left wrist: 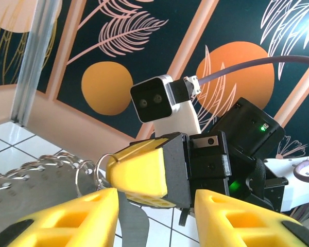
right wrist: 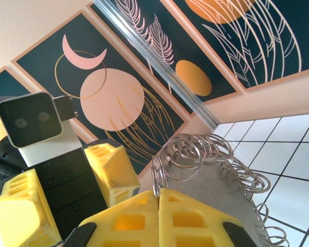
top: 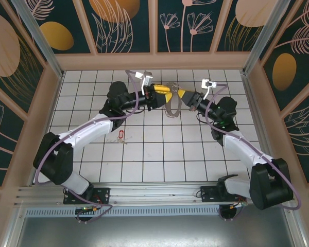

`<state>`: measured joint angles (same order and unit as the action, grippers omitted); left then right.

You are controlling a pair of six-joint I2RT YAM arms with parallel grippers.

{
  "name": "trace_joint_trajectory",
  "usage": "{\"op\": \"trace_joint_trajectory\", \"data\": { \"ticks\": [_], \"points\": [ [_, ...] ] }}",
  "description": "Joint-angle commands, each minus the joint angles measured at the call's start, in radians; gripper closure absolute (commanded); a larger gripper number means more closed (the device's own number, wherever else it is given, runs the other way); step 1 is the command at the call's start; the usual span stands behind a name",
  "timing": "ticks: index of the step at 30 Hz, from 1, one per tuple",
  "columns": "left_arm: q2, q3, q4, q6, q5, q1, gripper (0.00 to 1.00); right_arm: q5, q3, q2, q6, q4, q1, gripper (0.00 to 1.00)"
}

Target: Put the keys on the keyring

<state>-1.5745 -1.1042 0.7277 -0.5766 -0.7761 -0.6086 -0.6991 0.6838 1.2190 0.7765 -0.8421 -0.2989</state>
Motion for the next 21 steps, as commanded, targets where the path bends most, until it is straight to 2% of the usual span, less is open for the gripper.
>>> {"op": "trace_joint_trajectory", "data": {
  "ticks": [1,10,21],
  "points": [
    [-0.034,-0.045,0.099,-0.055,-0.047,-0.002,0.58,0.006,0.061,0.008,0.013,-0.086,-0.010,1.00],
    [-0.069,-0.039,0.256,-0.171,-0.041,0.004,0.61,-0.010,0.077,0.004,0.009,-0.049,-0.012,1.00],
    [-0.095,-0.039,0.263,-0.186,-0.007,0.004,0.61,-0.017,0.066,-0.049,0.012,-0.014,-0.016,1.00]
  ]
}}
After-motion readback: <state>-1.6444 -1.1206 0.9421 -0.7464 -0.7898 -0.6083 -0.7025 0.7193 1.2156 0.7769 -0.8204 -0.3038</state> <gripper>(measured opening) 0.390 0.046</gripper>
